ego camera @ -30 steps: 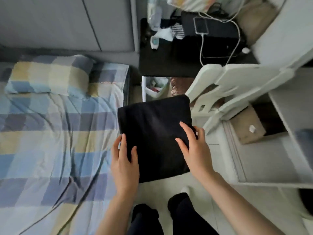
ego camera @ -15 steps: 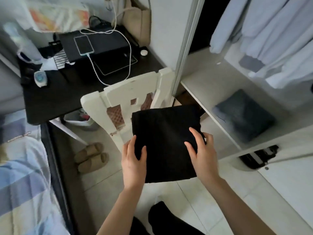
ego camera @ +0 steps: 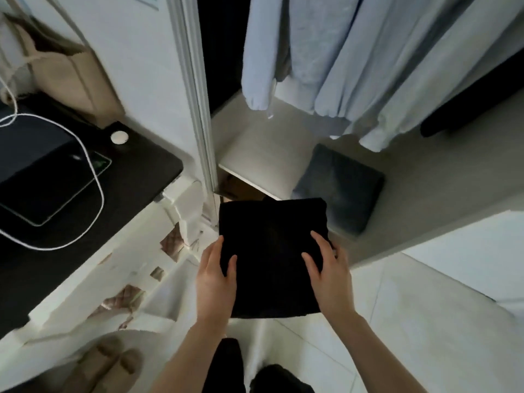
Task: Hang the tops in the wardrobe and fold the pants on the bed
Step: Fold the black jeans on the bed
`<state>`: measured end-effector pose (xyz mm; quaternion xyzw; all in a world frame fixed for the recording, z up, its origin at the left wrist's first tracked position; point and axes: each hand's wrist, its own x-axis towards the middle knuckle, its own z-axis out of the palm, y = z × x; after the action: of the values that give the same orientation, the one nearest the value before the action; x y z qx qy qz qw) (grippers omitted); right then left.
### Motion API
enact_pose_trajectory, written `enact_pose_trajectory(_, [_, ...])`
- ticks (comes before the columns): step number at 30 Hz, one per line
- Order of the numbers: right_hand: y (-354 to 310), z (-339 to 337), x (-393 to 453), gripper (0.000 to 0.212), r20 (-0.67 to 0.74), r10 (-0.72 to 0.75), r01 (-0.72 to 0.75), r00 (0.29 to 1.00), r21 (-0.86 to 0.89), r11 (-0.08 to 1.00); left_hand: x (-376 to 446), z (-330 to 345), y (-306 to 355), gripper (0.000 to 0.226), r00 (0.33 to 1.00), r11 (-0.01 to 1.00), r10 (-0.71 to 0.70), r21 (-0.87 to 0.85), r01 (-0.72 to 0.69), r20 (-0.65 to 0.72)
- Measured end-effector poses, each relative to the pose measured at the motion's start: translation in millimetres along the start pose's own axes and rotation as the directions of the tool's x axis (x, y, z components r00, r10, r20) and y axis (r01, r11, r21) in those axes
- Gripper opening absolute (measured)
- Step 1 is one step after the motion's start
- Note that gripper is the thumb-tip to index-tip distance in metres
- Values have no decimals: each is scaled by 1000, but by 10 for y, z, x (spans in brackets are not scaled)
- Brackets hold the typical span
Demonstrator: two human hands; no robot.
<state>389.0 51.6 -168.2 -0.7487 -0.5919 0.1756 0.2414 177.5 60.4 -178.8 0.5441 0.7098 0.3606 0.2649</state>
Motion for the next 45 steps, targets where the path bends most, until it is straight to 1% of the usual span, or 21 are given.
enact_pose_trajectory(1, [6, 9, 47, 47, -13, 21, -21, 1000, -7, 1000, 79, 26, 13, 45, 999, 1000, 29, 7, -29, 17])
enact_pose_trajectory(3, [88, 6, 242, 47, -68, 108, -109, 992, -15, 994, 391, 247, 81, 44, 988, 993, 114, 2, -115, 104])
enact_pose_trajectory(8, [403, -125, 711, 45, -160, 226, -235, 961, -39, 971, 951, 837, 397, 44, 940, 978, 208, -27, -208, 272])
enact_pose_trajectory(9, [496, -160, 841, 45, -177, 250, -262, 952, -47, 964, 1059, 969, 486, 43, 930, 972, 233, -45, -230, 285])
enact_pose_trajectory(12, [784, -195, 1434, 46, -274, 284, -309, 919, -52, 950, 1537, 1472, 781, 41, 901, 937, 349, -91, -337, 258])
enact_pose_trajectory(14, [952, -162, 1834, 46, -372, 255, -298, 893, -62, 953, 1852, 1838, 965, 39, 880, 904, 426, -125, -408, 212])
enact_pose_trajectory(16, [1139, -90, 2190, 48, -457, 269, -353, 848, -108, 929, 2100, 2189, 1071, 38, 862, 881, 471, -159, -446, 189])
enact_pose_trajectory(17, [1222, -51, 2335, 48, -466, 314, -402, 827, -101, 910, 2186, 2335, 1075, 39, 863, 884, 465, -164, -439, 199])
enact_pose_trajectory(18, [1326, 13, 2466, 49, -444, 375, -453, 814, -79, 888, 2268, 2503, 1039, 43, 865, 896, 442, -157, -415, 239])
enact_pose_trajectory(20, [1544, 155, 2604, 54, -284, 502, -540, 817, -69, 839, 2384, 2773, 891, 57, 848, 949, 310, -84, -305, 430])
enact_pose_trajectory(22, [1740, 329, 2617, 64, -76, 607, -612, 791, -95, 785, 2457, 2987, 667, 68, 765, 970, 96, 113, -216, 637])
enact_pose_trajectory(23, [1806, 400, 2591, 69, -12, 640, -638, 769, -87, 765, 2475, 3048, 564, 68, 738, 962, 25, 186, -201, 674])
enact_pose_trajectory(24, [1856, 461, 2565, 72, 10, 655, -654, 755, -62, 754, 2488, 3081, 483, 65, 741, 961, -10, 210, -178, 672])
enact_pose_trajectory(27, [1921, 553, 2534, 73, -29, 664, -664, 747, -10, 748, 2520, 3126, 347, 53, 780, 978, -52, 191, -87, 624])
enact_pose_trajectory(30, [1929, 537, 2553, 68, -84, 674, -679, 734, -41, 733, 2517, 3148, 372, 35, 823, 980, -19, 174, -98, 567])
enact_pose_trajectory(33, [1885, 502, 2585, 61, -218, 629, -657, 746, -91, 749, 2423, 3165, 514, 23, 867, 979, 100, 107, -173, 487])
enact_pose_trajectory(35, [1859, 496, 2595, 57, -344, 558, -624, 755, -116, 773, 2379, 3180, 564, 19, 871, 979, 149, 55, -197, 467])
enact_pose_trajectory(37, [1879, 525, 2567, 56, -406, 514, -604, 755, -127, 787, 2364, 3195, 549, 20, 868, 979, 165, 26, -201, 468])
enact_pose_trajectory(38, [1905, 554, 2530, 57, -380, 524, -604, 762, -126, 787, 2355, 3197, 530, 21, 865, 979, 164, 26, -200, 475])
enact_pose_trajectory(42, [2022, 654, 2324, 63, -168, 585, -601, 794, -63, 797, 2262, 3164, 427, 26, 845, 965, 178, 77, -250, 505])
enact_pose_trajectory(45, [2000, 633, 2227, 72, -122, 548, -557, 828, -54, 829, 2171, 3067, 376, 37, 826, 942, 219, 109, -318, 519])
